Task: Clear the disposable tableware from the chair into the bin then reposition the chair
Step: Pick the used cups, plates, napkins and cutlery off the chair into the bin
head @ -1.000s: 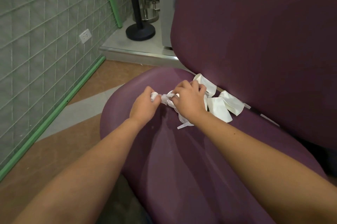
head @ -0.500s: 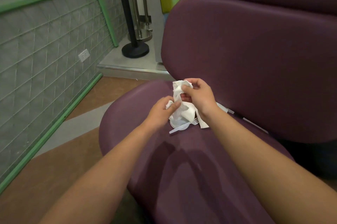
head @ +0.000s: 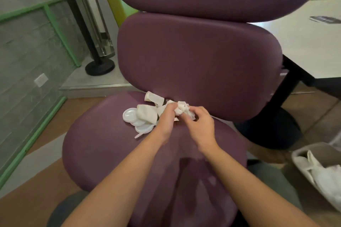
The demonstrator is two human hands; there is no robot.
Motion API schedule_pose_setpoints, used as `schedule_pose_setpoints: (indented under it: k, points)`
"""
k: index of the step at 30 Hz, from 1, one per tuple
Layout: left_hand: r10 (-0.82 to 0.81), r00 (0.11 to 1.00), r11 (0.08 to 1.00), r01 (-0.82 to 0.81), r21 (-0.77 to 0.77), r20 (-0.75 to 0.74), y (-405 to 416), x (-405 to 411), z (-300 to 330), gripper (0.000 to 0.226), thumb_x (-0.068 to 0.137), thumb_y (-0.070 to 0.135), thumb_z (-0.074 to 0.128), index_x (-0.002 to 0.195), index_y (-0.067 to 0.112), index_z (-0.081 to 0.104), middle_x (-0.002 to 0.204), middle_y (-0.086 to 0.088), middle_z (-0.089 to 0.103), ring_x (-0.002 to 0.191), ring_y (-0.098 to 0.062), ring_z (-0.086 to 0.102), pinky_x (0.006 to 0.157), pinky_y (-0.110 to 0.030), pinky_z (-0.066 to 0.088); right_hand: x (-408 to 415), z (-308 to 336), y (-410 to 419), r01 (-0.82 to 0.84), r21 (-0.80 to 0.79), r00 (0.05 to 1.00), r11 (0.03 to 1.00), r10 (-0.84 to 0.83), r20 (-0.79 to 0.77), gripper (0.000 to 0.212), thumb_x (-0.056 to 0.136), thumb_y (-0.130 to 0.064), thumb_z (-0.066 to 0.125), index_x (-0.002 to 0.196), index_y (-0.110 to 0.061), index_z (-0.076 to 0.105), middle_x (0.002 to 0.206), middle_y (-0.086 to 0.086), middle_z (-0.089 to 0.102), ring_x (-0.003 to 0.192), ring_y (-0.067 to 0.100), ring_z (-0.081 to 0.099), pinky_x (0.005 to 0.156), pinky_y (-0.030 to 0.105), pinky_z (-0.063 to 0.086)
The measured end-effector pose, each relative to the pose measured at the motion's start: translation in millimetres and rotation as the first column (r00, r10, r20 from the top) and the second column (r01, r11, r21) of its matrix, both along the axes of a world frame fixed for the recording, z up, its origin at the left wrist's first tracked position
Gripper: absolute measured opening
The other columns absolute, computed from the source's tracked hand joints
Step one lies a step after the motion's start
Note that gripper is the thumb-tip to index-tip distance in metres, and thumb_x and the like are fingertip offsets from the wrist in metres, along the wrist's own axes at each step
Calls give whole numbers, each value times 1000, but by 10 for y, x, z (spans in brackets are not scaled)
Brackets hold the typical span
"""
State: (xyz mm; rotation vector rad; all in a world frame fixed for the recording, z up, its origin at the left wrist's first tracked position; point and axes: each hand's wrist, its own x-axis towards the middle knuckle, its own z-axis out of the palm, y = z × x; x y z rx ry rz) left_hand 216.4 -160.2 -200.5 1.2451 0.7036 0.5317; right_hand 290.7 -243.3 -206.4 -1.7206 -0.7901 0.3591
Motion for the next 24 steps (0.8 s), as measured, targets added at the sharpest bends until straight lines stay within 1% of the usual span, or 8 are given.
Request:
schedule_pose_setpoints:
  k: [5, 8, 10, 12, 16, 18, 21, 24]
  points:
    - [-111, 993, 992, 114, 59, -40, -389, 444, -122, 14, 101, 28, 45, 111, 26, 56, 108, 1, 62, 98, -16, 56, 72, -25, 44, 421, 72, -604, 176, 91, 981, 980, -167, -98, 22, 85, -9, 64, 98, -26, 67, 85, -7, 70, 76, 7, 64, 68, 13, 45]
    - [-336, 937, 932, 346, 109, -98, -655, 789, -159, 26, 100, 34, 49, 126, 36, 55, 117, 7, 63, 97, -8, 55, 76, -24, 43, 733, 28, -1001, 264, 55, 962, 963, -259, -83, 23, 86, -10, 63, 97, -30, 64, 88, -7, 69, 86, 9, 64, 74, 19, 50]
    - [-439, 889, 874, 455, 168, -127, -901, 1046, -186, 27, 100, 33, 51, 125, 29, 60, 112, 1, 66, 97, -12, 57, 80, -27, 44, 970, -38, -1276, 315, -15, 947, 949, -316, -60, 17, 88, -11, 61, 95, -25, 66, 90, -7, 68, 88, 9, 63, 71, 14, 47]
    - [-410, 902, 874, 431, 224, -136, -1153, 1275, -201, 26, 98, 28, 55, 121, 18, 63, 95, -1, 64, 80, -11, 54, 69, -20, 44, 1165, -93, -1520, 347, -59, 936, 936, -350, -40, 15, 89, -11, 60, 97, -20, 69, 96, -4, 67, 86, 7, 61, 69, 9, 44]
    - [-353, 918, 910, 382, 162, -180, -1598, 1693, -270, 24, 92, 22, 65, 111, 7, 68, 76, 2, 62, 58, -4, 52, 53, -14, 42, 1415, -146, -1976, 383, -54, 918, 922, -386, -93, 20, 89, -18, 66, 108, -21, 64, 103, -1, 64, 89, 8, 61, 74, 20, 51]
    - [-353, 910, 915, 384, 122, -217, -1761, 1854, -333, 28, 89, 23, 69, 111, 6, 70, 77, 2, 66, 59, -2, 57, 56, -15, 45, 1480, -174, -2183, 377, -57, 921, 924, -381, -82, 25, 87, -22, 68, 110, -25, 60, 100, -6, 63, 89, 6, 60, 72, 17, 48]
    - [-424, 869, 890, 452, 63, -254, -2007, 2073, -411, 14, 88, 26, 71, 97, 18, 76, 79, 1, 68, 72, -11, 59, 70, -25, 52, 1635, -275, -2509, 441, -143, 897, 886, -427, 118, 26, 84, -23, 71, 108, -25, 63, 95, -9, 61, 90, 4, 55, 75, 18, 46]
    - [-463, 824, 859, 508, 63, -327, -2203, 2184, -449, 21, 91, 27, 66, 108, 17, 73, 87, 2, 70, 80, -10, 64, 76, -23, 55, 1759, -365, -2718, 493, -200, 869, 846, -472, 145, 19, 85, -22, 72, 102, -23, 64, 91, -13, 56, 84, 2, 52, 66, 8, 41]
